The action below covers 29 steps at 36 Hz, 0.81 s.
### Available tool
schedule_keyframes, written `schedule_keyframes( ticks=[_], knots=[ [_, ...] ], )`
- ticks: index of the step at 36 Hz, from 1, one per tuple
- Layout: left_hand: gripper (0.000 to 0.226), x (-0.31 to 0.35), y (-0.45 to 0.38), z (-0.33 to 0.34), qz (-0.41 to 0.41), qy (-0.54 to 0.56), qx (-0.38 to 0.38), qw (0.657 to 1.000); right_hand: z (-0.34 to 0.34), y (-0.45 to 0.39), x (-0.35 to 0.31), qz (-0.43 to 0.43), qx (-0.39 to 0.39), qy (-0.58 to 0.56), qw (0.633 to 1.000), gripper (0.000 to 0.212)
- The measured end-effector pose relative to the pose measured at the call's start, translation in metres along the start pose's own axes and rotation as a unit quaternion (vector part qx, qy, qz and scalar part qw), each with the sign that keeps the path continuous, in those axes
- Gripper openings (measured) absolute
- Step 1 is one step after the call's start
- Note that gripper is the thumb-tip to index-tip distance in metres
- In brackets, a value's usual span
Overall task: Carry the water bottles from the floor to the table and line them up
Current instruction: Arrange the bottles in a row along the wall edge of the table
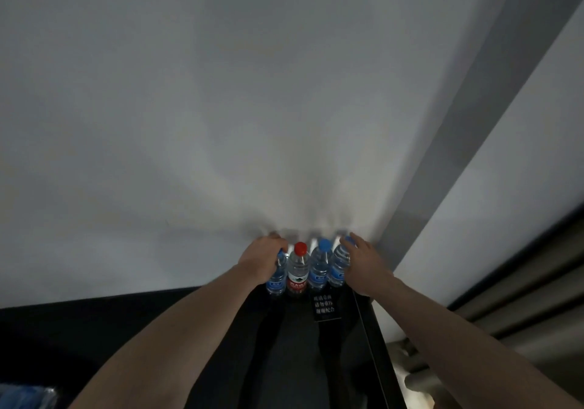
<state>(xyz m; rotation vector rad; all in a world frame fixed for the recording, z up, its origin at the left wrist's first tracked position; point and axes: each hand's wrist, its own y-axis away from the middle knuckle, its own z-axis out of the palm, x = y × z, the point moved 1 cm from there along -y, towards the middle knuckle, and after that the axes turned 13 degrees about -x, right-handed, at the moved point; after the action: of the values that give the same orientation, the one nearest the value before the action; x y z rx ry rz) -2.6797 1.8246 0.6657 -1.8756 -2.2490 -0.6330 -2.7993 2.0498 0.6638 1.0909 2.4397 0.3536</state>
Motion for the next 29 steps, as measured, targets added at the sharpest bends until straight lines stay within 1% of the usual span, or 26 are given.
schedule_keyframes(
  ticks=[2, 6, 10, 14, 18, 20, 22, 24, 27, 29],
  knots=[
    [0.034, 0.001, 0.001, 0.0, -0.008, 0.008, 0.004, 1.0, 0.003, -0.001, 0.002, -0.007, -0.015, -0.003, 1.0, 0.069],
    [0.034, 0.004, 0.002, -0.001, -0.027, 0.025, 0.01, 0.999, 0.007, -0.002, 0.003, -0.004, -0.031, -0.013, 0.999, 0.076],
    [0.039, 0.011, 0.003, -0.006, -0.044, 0.034, -0.005, 0.998, 0.002, -0.002, 0.001, -0.014, -0.033, -0.011, 0.999, 0.07],
    [0.042, 0.014, 0.007, -0.006, -0.051, 0.036, -0.03, 0.998, -0.005, 0.001, -0.002, -0.008, -0.048, -0.023, 0.999, 0.069],
    [0.047, 0.017, 0.018, -0.002, -0.056, 0.045, -0.045, 0.996, -0.008, 0.008, -0.003, -0.026, -0.045, -0.025, 0.998, 0.059],
    [0.046, 0.02, 0.026, -0.003, -0.054, 0.049, -0.044, 0.996, -0.007, 0.014, -0.004, -0.04, -0.044, -0.029, 0.998, 0.056],
    [0.043, 0.024, 0.037, -0.004, -0.045, 0.048, -0.03, 0.997, -0.006, 0.023, -0.006, -0.055, -0.038, -0.045, 0.997, 0.051],
    [0.043, 0.029, 0.055, -0.005, -0.034, 0.052, -0.007, 0.998, -0.001, 0.037, -0.012, -0.073, -0.027, -0.074, 0.994, 0.052],
    [0.043, 0.036, 0.096, -0.001, -0.022, 0.068, 0.028, 0.997, 0.014, 0.065, -0.022, -0.099, -0.014, -0.124, 0.987, 0.067],
    [0.042, 0.039, 0.129, 0.002, -0.02, 0.086, 0.05, 0.995, 0.027, 0.087, -0.031, -0.118, -0.022, -0.161, 0.98, 0.07]
  ],
)
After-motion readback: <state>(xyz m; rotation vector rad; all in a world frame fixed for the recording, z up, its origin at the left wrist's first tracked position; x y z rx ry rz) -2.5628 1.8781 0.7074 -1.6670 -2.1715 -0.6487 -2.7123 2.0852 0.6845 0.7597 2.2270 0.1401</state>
